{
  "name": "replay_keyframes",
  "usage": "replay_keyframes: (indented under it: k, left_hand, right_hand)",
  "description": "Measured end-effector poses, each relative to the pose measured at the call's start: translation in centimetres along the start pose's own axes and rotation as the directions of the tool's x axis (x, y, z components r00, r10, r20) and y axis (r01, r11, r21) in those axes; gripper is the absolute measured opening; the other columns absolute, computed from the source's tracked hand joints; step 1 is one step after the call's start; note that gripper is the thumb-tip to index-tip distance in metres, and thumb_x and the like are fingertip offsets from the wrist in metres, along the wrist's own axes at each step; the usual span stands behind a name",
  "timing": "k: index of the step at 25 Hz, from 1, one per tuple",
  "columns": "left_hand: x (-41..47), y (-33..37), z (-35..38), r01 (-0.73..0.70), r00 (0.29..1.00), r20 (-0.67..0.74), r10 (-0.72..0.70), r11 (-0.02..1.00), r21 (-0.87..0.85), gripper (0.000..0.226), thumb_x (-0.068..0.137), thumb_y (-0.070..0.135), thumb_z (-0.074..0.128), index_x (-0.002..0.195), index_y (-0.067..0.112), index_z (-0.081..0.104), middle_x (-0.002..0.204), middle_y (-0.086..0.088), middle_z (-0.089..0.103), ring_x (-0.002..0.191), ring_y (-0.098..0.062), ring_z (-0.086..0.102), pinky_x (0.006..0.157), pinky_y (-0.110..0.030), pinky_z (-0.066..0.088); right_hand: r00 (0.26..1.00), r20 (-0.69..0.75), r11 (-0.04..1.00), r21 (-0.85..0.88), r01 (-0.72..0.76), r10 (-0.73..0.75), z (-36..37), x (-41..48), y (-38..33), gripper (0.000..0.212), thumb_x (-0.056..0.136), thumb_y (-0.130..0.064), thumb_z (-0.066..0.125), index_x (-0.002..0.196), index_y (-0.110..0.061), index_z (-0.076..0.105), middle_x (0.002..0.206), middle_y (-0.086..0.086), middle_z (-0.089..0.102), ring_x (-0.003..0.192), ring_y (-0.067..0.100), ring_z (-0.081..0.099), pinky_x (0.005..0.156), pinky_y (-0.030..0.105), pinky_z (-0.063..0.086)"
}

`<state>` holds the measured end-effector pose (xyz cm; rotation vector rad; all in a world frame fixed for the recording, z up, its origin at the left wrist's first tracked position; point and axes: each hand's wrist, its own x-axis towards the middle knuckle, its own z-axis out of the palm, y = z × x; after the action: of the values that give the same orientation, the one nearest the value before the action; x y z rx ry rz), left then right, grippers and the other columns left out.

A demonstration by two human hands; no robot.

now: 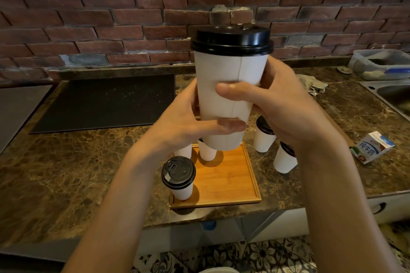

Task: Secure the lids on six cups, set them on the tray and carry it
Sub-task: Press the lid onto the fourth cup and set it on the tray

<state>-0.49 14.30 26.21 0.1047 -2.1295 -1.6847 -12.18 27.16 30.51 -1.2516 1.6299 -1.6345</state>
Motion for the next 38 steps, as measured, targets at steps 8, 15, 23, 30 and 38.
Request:
replay_keyframes:
  k: [8,15,23,30,38]
  left_hand:
    - [0.0,0.0,0.1,0.033,0.997,0.074,-0.031,0.999,-0.024,0.079,0.057,0.019,0.08,0.129,0.011,0.048,0.108,0.009,0.067,0.105,-0.012,0.063,0.081,-0.022,0.052]
    - [0.2,0.2,0.3,0.021,0.999,-0.048,-0.022,1.0,-0.011,0.072,0.057,0.024,0.081,0.122,0.024,0.05,0.105,0.016,0.067,0.101,-0.006,0.064,0.075,-0.017,0.053]
    - [0.4,0.1,1.1,0.004,0.983,-0.183,0.001,1.0,0.022,0.073,0.056,0.028,0.083,0.12,0.032,0.047,0.106,0.021,0.066,0.101,0.005,0.062,0.073,-0.01,0.051]
    - [0.6,-0.5,1.5,0.008,0.977,-0.212,0.005,0.998,0.062,0.078,0.066,0.015,0.083,0.13,0.027,0.041,0.12,0.012,0.058,0.105,0.006,0.058,0.071,-0.006,0.048]
    - [0.3,0.2,0.6,-0.019,0.992,-0.125,0.021,1.0,0.021,0.073,0.061,0.029,0.087,0.12,0.04,0.046,0.117,0.015,0.062,0.109,-0.003,0.06,0.08,-0.017,0.053]
  right_hand:
    - [0.992,0.122,1.0,-0.004,-0.022,0.022,-0.6,-0.3,0.2,0.068,0.061,-0.026,0.082,0.124,-0.014,0.057,0.113,0.001,0.07,0.109,0.015,0.066,0.09,0.032,0.055]
    - [0.999,0.033,1.0,0.012,0.001,-0.001,-0.1,-0.3,-0.2,0.054,0.066,-0.027,0.081,0.116,-0.024,0.061,0.111,-0.002,0.072,0.106,0.012,0.067,0.085,0.031,0.058]
    - [0.986,-0.163,0.985,-0.166,-0.046,0.018,1.2,-0.1,-0.2,0.068,0.068,-0.034,0.085,0.127,-0.023,0.054,0.113,-0.01,0.065,0.103,0.004,0.062,0.082,0.028,0.059]
    - [0.965,-0.262,0.966,-0.245,-0.077,0.01,2.1,0.0,0.2,0.074,0.069,-0.042,0.083,0.132,-0.022,0.048,0.118,-0.008,0.06,0.107,0.006,0.059,0.085,0.031,0.058]
    - [0.982,-0.186,0.988,-0.155,-0.004,-0.025,0.8,-0.1,-0.5,0.068,0.066,-0.038,0.086,0.124,-0.022,0.056,0.112,-0.009,0.067,0.102,0.005,0.065,0.082,0.029,0.059]
